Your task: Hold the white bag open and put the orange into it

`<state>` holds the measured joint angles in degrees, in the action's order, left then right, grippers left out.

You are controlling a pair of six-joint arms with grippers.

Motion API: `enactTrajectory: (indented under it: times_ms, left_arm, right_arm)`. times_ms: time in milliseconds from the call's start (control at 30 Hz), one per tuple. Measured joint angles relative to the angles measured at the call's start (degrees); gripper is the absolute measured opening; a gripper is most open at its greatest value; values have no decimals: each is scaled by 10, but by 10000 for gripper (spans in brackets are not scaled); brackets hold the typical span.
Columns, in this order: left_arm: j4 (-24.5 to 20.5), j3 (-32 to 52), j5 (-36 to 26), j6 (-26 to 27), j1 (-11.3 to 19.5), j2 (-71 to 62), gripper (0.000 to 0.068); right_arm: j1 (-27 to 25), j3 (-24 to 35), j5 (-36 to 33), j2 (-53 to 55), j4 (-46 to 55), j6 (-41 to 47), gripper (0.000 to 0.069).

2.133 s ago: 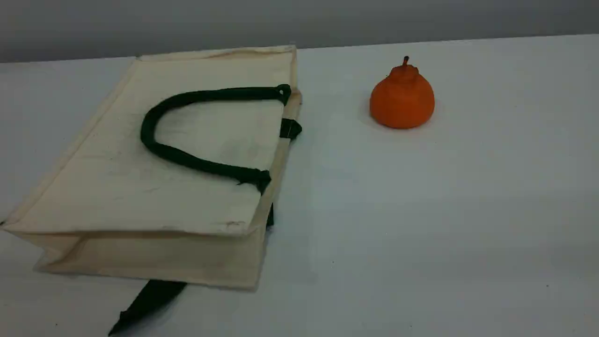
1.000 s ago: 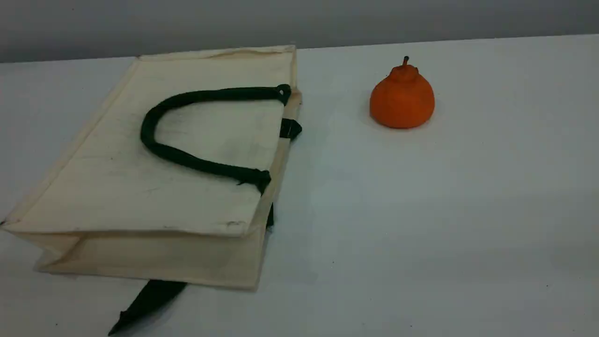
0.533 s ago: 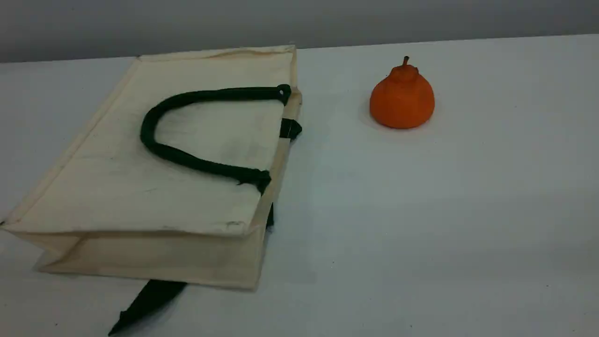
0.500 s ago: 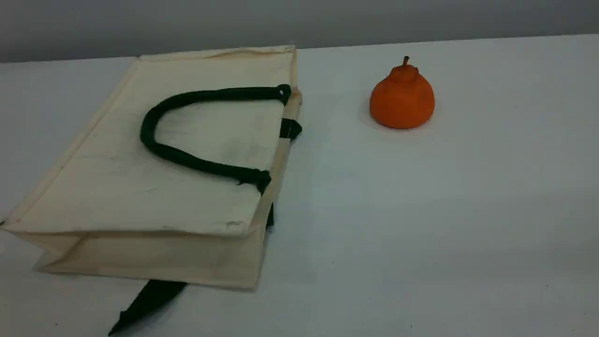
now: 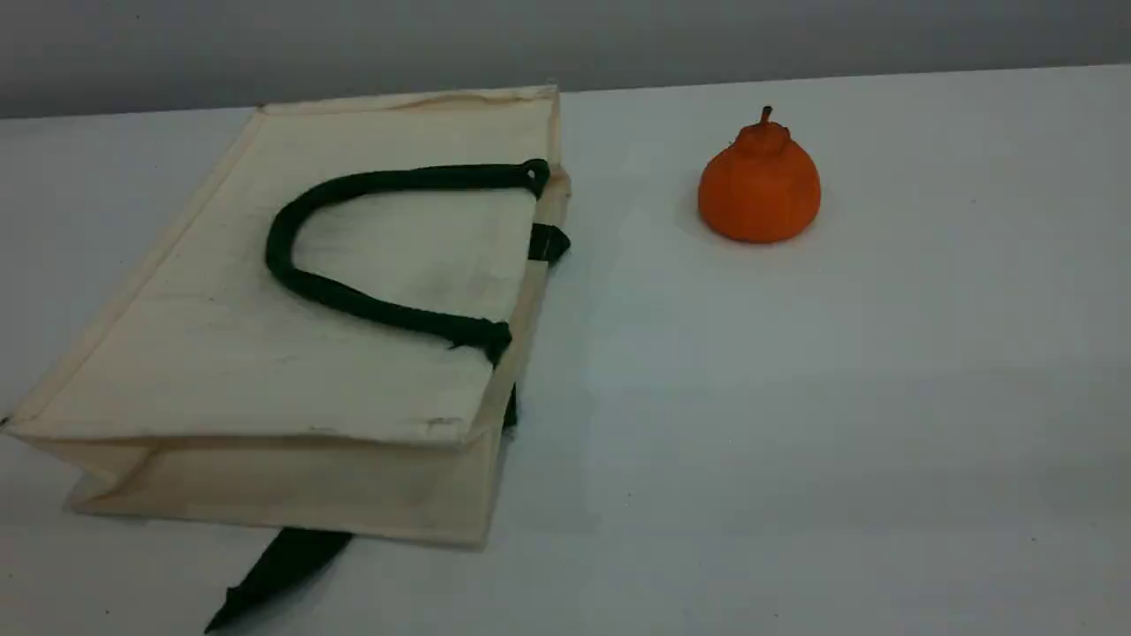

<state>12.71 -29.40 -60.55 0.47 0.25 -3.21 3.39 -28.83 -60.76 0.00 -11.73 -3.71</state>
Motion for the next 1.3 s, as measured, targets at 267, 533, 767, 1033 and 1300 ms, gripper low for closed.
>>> enactTrajectory:
  times_ms: [267, 533, 767, 1033, 1300]
  left_arm:
    - [23, -61, 12, 82, 0, -139, 384]
    - [23, -104, 106, 174, 0, -295, 442]
    - [30, -104, 199, 170, 0, -439, 492]
    - [85, -104, 290, 139, 0, -608, 498]
    - [106, -126, 368, 141, 0, -757, 498]
  right_arm:
    - [0, -8, 8, 65, -19, -33, 374]
    - [0, -19, 145, 212, -25, -70, 493]
    - [0, -19, 270, 381, -91, -121, 501]
    - [0, -45, 341, 550, -235, -208, 501]
    - [0, -113, 356, 671, -312, -261, 501]
